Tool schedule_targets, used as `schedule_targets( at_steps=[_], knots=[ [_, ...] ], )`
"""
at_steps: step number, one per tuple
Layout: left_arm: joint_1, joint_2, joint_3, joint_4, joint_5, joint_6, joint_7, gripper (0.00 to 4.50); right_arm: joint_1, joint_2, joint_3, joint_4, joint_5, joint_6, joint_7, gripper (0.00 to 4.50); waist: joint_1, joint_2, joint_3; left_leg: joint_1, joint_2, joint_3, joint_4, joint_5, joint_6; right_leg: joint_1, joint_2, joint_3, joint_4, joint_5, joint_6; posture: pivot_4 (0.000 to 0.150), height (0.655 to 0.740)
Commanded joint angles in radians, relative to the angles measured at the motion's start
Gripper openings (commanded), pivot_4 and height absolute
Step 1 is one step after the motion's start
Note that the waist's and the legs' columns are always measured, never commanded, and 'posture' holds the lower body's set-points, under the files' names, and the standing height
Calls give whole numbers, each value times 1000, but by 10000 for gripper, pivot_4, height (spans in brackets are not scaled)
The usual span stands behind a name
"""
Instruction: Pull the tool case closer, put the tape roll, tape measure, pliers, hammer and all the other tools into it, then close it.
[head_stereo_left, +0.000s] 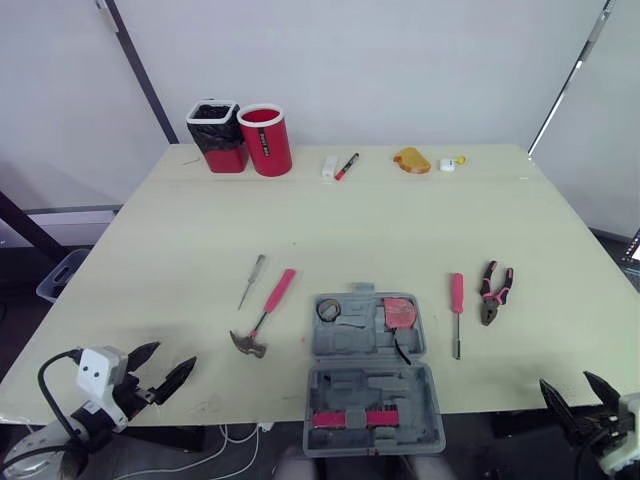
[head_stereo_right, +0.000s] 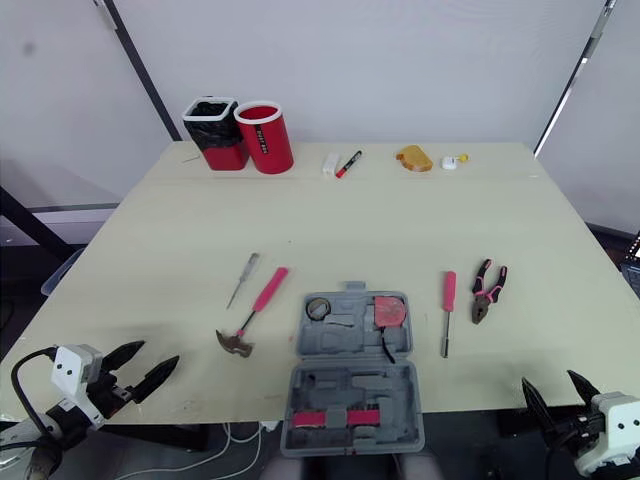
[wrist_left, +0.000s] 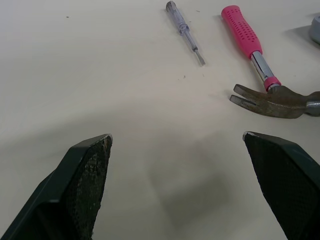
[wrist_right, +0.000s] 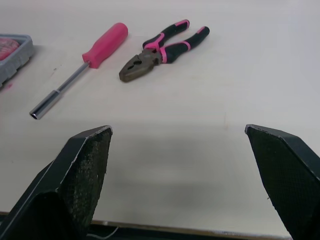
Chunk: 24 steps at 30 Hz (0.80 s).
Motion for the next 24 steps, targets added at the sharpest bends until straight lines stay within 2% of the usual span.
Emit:
schedule_targets(
  at_steps=[1, 5, 8, 13, 17, 24],
  knots=[
    [-18, -1, 5, -58, -23, -8, -7, 45000, -18, -18, -5, -50, 29, 20, -1, 44789, 0, 0, 0, 0, 0, 0, -1, 0, 0, 0, 0, 0, 0, 0, 0, 1500, 7400],
    [-64, -1, -24, -96, -21, 5, -18, 45000, -41, -30, 32, -123, 57, 126, -22, 44789, 0, 0, 0, -1, -1, 1, -1, 0, 0, 0, 1, -1, -1, 0, -1, 1500, 7400],
    [-108, 4, -75, -157, -18, 32, -49, 45000, -103, -39, 62, -176, 0, 186, -110, 44789, 0, 0, 0, -1, -2, 2, -1, 0, 0, 0, 2, -1, -1, 0, -1, 1500, 7400],
    [-149, 16, -153, -266, -75, 134, -139, 45000, -231, 9, 88, -244, -2, 275, -263, 44789, -2, 0, 0, -1, -3, 3, -1, 0, 0, 0, 4, -1, 0, 1, 0, 1500, 7400],
    [-218, 34, -240, -326, -54, 163, -199, 45000, -321, 24, 143, -224, -87, 341, -369, 44789, 1, 0, 0, -1, -2, 2, -1, 0, 0, 0, 8, -1, 0, 2, 1, 1500, 7400],
    [-364, 54, -373, -356, -26, 173, -299, 45000, -445, 73, 186, -112, -195, 342, -500, 44789, -1, 1, 0, -2, -3, 2, -1, 0, 0, 0, 8, 0, 0, 2, 2, 1500, 7400]
  ],
)
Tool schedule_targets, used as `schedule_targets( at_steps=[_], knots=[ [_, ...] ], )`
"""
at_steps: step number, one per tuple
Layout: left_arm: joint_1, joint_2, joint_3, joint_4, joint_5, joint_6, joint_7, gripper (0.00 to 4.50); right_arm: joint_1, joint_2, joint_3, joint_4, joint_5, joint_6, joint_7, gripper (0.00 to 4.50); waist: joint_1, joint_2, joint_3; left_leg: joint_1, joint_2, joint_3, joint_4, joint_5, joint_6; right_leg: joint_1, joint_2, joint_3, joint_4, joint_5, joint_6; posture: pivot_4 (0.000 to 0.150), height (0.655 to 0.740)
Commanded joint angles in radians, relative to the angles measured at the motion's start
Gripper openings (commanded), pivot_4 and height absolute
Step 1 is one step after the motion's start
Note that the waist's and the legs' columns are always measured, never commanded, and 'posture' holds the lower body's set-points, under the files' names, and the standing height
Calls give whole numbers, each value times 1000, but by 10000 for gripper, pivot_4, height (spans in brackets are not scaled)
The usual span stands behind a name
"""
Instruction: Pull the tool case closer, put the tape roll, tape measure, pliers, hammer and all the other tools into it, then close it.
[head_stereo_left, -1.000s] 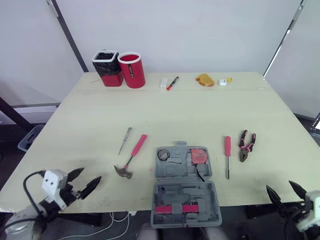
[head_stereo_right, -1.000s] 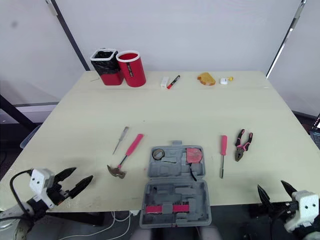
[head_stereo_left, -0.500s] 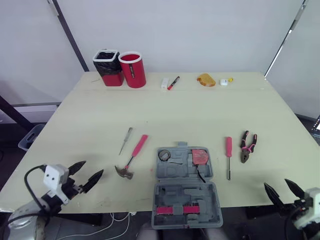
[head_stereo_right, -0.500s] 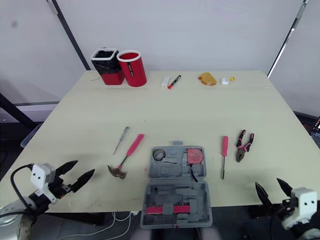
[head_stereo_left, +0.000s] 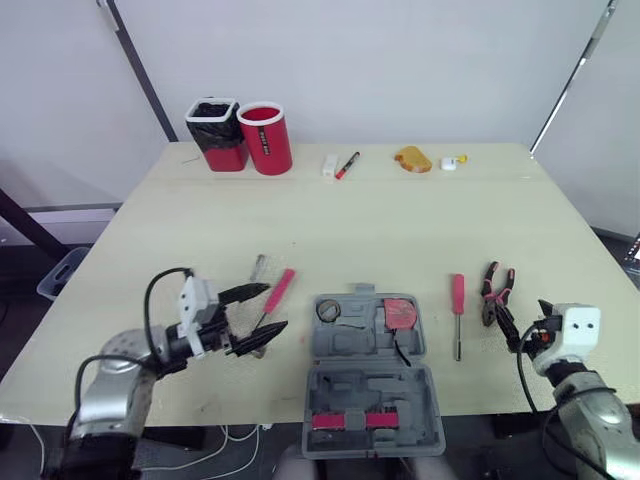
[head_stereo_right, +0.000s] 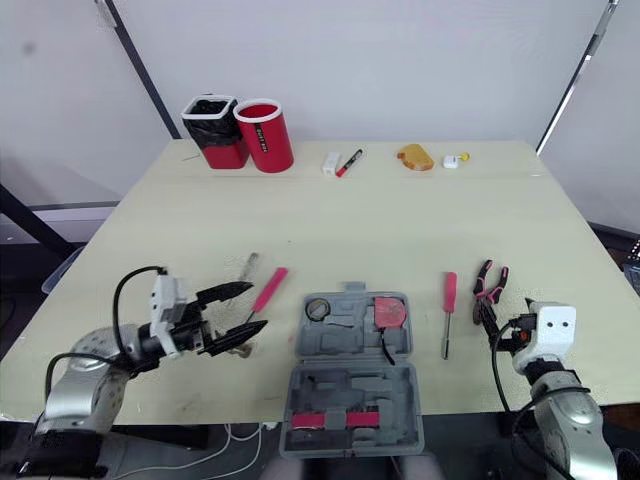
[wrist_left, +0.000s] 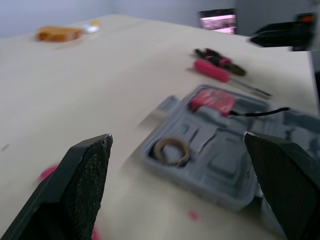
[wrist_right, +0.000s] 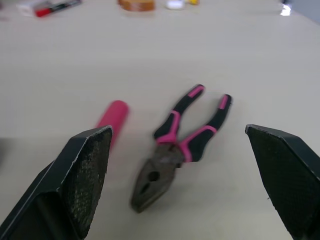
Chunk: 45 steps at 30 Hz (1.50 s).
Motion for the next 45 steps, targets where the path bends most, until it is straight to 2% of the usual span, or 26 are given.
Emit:
schedule_targets(
  at_steps=[1, 13, 19, 33, 36, 37, 38, 39, 42, 44, 45],
  knots=[
    [-65, 21, -51, -35, 7, 11, -57, 45000, -50, 21, 19, 35, -54, -6, -62, 44789, -2, 0, 0, 0, 0, 0, 0, 0, 0, 0, 0, 0, 0, 0, 0, 1500, 7400],
    [-270, 32, -156, -66, -23, 113, -186, 45000, -182, 141, 55, 218, -135, -18, -220, 44789, -6, 0, 0, -1, 0, -1, 0, 0, 0, 0, 1, 0, 0, 0, 1, 1500, 7400],
    [-295, 30, -161, -103, -34, 147, -204, 45000, -228, 189, 1, 298, -92, 5, -289, 44789, -6, 1, 0, -2, 0, -2, 0, 0, 0, -1, 1, -1, 0, 0, 1, 1500, 7400],
    [-301, 20, -151, -101, -48, 159, -198, 45000, -244, 165, 38, 362, -144, -10, -279, 44789, -14, 0, 0, -1, 0, -2, 0, 0, 0, 0, 1, 0, 0, 1, 1, 1500, 7400],
    [-295, 20, -153, -99, -42, 150, -199, 45000, -246, 163, 39, 364, -142, -6, -268, 38067, -20, 0, 0, -1, 0, -2, 0, 0, 0, 0, 1, 0, 0, 1, 1, 1500, 7400],
    [-293, 20, -152, -100, -42, 149, -198, 45000, -246, 163, 39, 364, -144, -7, -268, 32777, -22, 0, 0, -1, 0, -2, 0, 0, 0, 0, 1, 0, 0, 1, 1, 1500, 7400],
    [-292, 20, -152, -101, -43, 148, -197, 45000, -248, 162, 39, 365, -145, -7, -269, 29846, -23, 0, 0, -1, 0, -2, 0, 0, 0, 0, 1, 0, 0, 1, 1, 1500, 7400],
    [-291, 19, -151, -101, -44, 147, -197, 45000, -249, 161, 39, 366, -146, -7, -269, 23743, -24, 0, 0, -1, 0, -2, 0, 0, 0, 0, 2, -1, 0, 1, 1, 1500, 7400],
    [-288, 16, -150, -103, -46, 145, -191, 45000, -251, 153, 46, 374, -156, -10, -264, 13116, -25, 0, 0, -1, 0, -2, 0, 0, 0, 0, 2, -1, 0, 1, 1, 1500, 7400],
    [-284, 16, -150, -105, -48, 144, -190, 45000, -251, 148, 54, 383, -164, -17, -259, 9940, -25, 0, 0, -1, 0, -2, 0, 0, 0, 0, 1, 0, 0, 1, 1, 1500, 7400],
    [-281, 16, -150, -106, -49, 144, -190, 45000, -251, 146, 56, 387, -166, -21, -255, 9940, -25, 0, 0, -1, 0, -2, 0, 0, 0, 0, 1, 0, 0, 1, 1, 1500, 7400]
  ],
)
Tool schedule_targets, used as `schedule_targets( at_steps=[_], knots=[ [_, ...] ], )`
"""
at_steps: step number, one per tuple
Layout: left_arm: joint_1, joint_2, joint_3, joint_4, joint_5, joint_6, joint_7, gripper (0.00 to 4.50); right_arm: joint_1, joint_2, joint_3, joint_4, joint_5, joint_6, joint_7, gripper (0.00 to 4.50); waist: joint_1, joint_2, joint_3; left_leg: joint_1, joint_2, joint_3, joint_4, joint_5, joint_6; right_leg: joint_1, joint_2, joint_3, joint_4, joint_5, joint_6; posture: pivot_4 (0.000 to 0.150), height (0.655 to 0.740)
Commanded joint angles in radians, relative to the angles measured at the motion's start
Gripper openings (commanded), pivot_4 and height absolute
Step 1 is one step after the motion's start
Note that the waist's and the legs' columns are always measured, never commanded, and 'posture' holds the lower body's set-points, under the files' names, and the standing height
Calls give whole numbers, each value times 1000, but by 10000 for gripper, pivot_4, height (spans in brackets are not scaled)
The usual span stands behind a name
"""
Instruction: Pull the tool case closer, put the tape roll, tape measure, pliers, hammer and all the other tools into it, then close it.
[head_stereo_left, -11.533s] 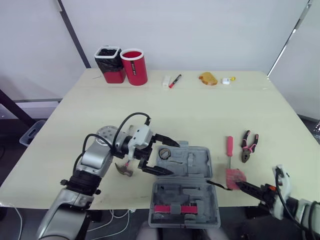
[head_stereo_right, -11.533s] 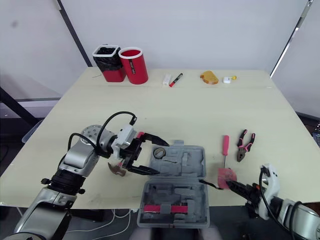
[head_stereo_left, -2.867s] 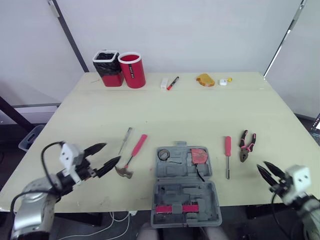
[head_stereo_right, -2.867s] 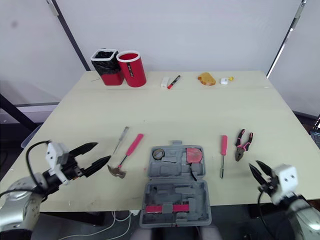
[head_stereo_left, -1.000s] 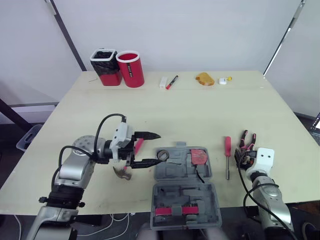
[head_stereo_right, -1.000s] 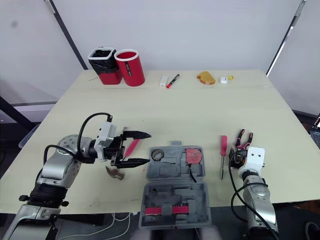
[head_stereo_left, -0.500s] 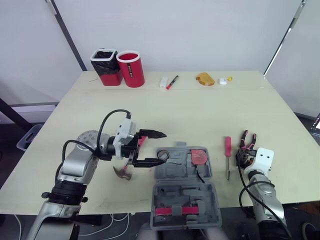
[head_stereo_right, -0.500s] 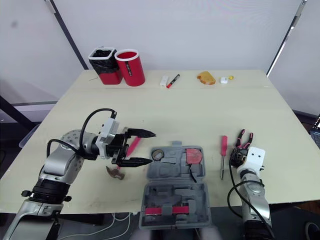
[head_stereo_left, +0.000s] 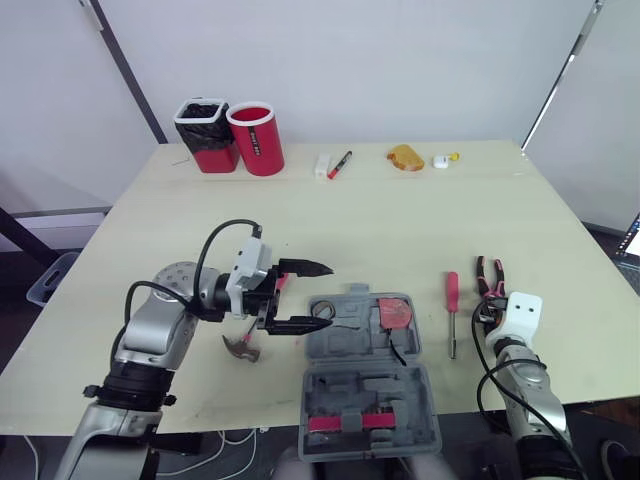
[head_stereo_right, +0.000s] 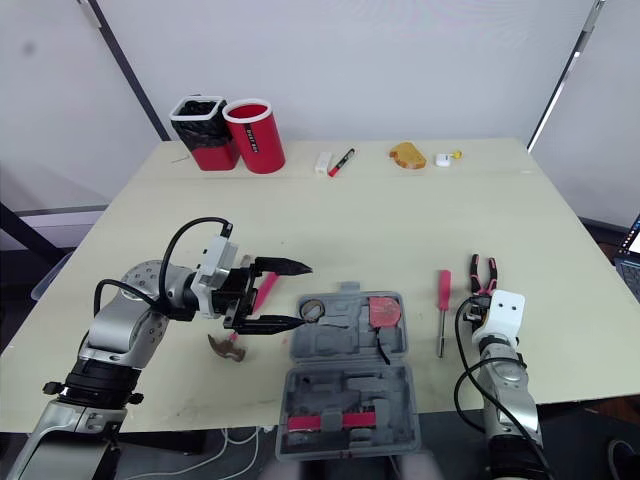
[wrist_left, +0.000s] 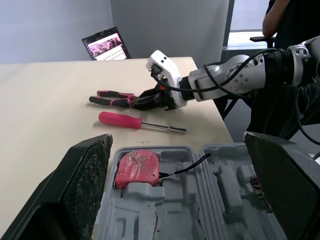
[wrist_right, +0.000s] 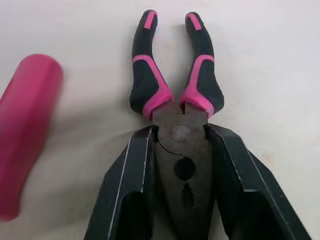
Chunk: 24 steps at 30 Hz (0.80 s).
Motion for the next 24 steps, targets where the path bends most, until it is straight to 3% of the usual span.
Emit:
schedule_targets(
  at_steps=[1, 10, 14, 24],
  knots=[
    [5, 3, 20, -31, -8, -11, 3, 45000, 5, -14, 10, 21, -13, -5, 14, 9940, 0, 0, 0, 0, 0, 0, 0, 0, 0, 0, 0, 0, 0, 0, 0, 1500, 7400],
    [-6, -1, 23, -20, -13, -15, 2, 45000, 18, -50, -1, -14, -18, -40, 38, 9952, 1, 0, 0, 0, 0, 0, 0, 0, 0, 0, 0, 0, 0, 0, 0, 1500, 7400],
    [-2, 2, 12, -14, 6, -37, -6, 45000, 42, -125, 7, -78, -45, -80, 87, 9952, 4, 2, 1, -1, 0, 0, 0, 0, 0, 0, 0, 0, -1, 0, 0, 1500, 7400],
    [-36, 28, 22, 20, -3, -23, -43, 45000, 91, -406, -1, -347, 110, 71, 455, 9952, 0, 5, 3, -1, 0, 0, 0, 0, 0, -1, 1, 0, 0, 0, 0, 1500, 7400]
  ],
)
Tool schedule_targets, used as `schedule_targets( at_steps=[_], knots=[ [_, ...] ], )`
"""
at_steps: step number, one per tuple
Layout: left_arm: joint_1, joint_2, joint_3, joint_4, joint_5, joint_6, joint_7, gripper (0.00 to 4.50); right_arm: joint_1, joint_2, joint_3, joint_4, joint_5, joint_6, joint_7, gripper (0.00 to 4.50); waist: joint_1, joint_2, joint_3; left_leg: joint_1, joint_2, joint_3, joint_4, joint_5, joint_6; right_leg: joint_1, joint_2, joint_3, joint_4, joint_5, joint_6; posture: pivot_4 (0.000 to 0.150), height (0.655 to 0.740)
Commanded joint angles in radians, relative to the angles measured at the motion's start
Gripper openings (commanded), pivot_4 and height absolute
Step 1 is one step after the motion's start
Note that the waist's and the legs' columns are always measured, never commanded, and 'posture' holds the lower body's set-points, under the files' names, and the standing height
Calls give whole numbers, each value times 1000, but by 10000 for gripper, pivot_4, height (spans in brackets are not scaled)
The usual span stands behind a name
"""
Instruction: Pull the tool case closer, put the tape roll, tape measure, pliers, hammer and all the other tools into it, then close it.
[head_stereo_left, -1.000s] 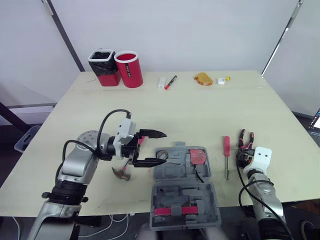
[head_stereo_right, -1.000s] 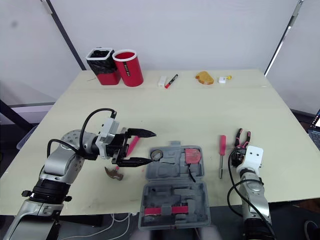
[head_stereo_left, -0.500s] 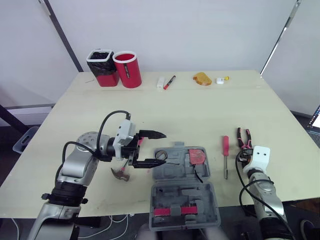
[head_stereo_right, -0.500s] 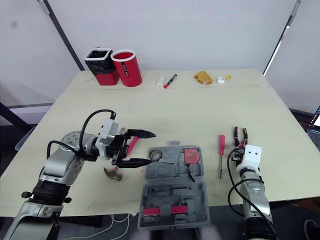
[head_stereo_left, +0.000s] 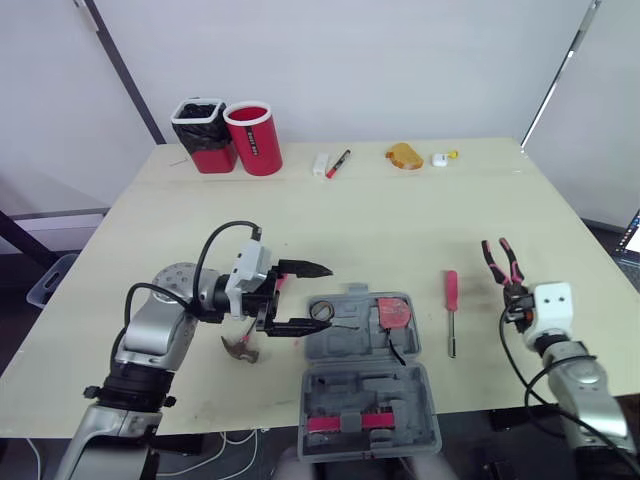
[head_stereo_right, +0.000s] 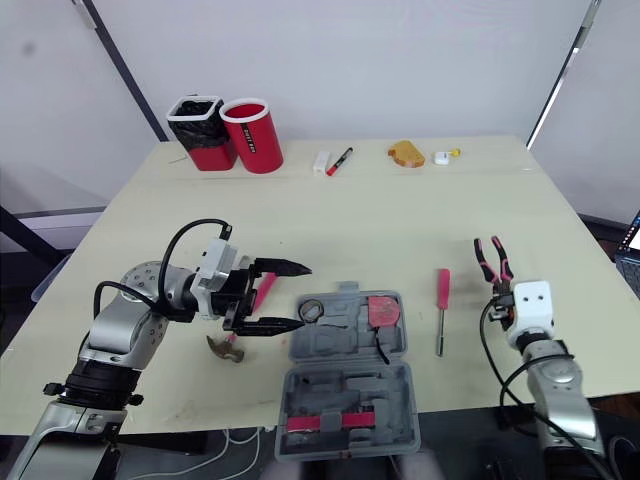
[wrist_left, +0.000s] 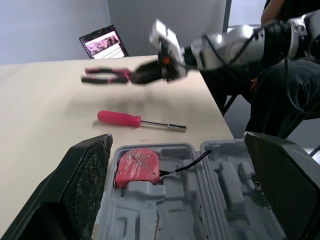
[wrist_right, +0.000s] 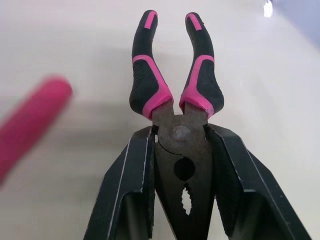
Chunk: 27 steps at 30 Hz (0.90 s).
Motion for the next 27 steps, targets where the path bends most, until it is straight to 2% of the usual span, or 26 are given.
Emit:
schedule_targets(
  at_steps=[1, 5, 11, 21, 27],
  knots=[
    [-30, 27, 22, 2, -11, 2, -29, 45000, 4, -91, -4, -144, 85, 63, 159, 9952, 0, 0, 0, 0, 0, 0, 0, 0, 0, 0, 0, 0, 0, 0, 0, 1500, 7400],
    [-51, 30, 35, 34, -3, -27, -35, 45000, -24, -191, 32, -273, 199, 179, 327, 9952, 1, 0, 0, 0, 0, 0, 0, 0, 0, 0, 0, 0, 0, 0, 0, 1500, 7400],
    [-33, 74, 40, 38, -4, -41, -83, 45000, -117, -284, 184, -368, 208, 263, 485, 9952, 2, -1, 1, -1, 0, 0, 0, 0, 0, -1, 0, 0, 0, 0, 0, 1500, 7400],
    [72, 193, 59, 43, 9, -100, -161, 45000, -291, -269, 480, -345, 100, 268, 639, 9952, 8, -1, 1, -13, 0, -2, 5, 0, 0, -10, 0, -3, 1, 0, 0, 1500, 7400],
    [110, 233, 68, 47, 15, -141, -156, 45000, -367, -221, 593, -311, 21, 306, 645, 9952, 23, -1, 1, -14, 1, -2, 7, 0, 0, -11, 0, -3, 1, 0, 0, 1500, 7400]
  ],
)
